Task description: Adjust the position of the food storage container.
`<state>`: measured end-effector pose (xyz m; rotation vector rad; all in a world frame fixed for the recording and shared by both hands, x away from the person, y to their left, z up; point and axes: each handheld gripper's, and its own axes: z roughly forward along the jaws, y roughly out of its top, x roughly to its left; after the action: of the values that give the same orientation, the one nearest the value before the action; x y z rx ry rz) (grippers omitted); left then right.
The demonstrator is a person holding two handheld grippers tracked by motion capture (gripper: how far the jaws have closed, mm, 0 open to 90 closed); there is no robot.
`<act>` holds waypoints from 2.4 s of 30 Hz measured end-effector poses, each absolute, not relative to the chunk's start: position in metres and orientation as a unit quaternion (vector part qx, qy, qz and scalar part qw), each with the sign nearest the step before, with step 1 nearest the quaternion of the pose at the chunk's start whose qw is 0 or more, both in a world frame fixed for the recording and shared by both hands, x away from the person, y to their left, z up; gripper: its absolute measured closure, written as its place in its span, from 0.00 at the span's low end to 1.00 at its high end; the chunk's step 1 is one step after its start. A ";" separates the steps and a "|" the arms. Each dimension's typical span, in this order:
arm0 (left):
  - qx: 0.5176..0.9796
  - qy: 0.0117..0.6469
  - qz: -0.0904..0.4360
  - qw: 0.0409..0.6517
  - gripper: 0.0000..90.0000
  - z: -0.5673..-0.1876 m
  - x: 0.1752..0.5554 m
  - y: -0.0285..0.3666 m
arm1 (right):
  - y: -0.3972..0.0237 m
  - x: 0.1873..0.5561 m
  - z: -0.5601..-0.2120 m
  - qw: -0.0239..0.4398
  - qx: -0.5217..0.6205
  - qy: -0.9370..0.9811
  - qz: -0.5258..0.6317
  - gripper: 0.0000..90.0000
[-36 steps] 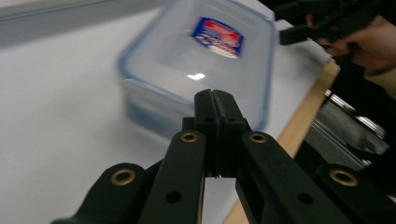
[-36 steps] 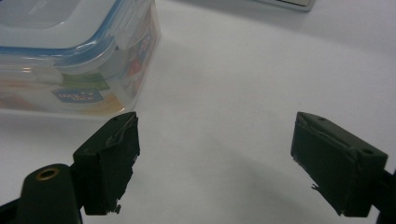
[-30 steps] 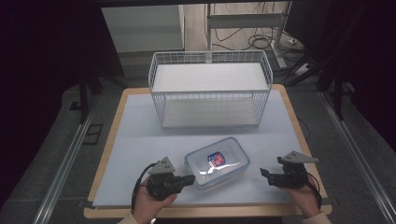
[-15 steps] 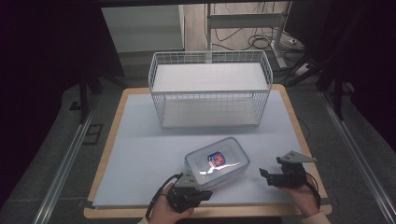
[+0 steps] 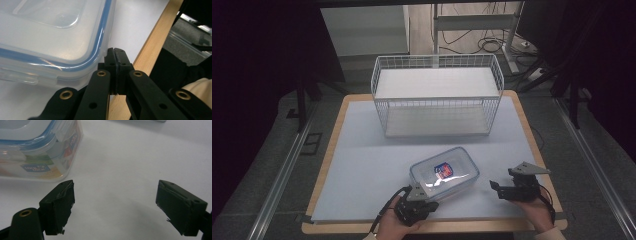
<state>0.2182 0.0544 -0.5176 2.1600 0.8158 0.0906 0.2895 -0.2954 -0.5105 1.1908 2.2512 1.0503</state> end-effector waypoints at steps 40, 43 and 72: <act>0.811 0.407 0.036 0.418 1.00 -0.520 0.260 0.105 | -0.296 0.290 -0.511 0.193 0.424 0.803 0.371 0.18; 0.809 0.412 0.037 0.418 1.00 -0.521 0.262 0.107 | -0.296 0.290 -0.511 0.193 0.424 0.803 0.371 0.18; 0.726 0.511 0.061 0.455 0.30 -0.512 0.265 0.165 | -0.298 0.289 -0.509 0.162 0.405 0.793 0.426 0.16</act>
<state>0.2651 0.1651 -0.5122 1.7920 1.2608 0.1495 0.2894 -0.2976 -0.5089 1.1571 2.2628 1.2154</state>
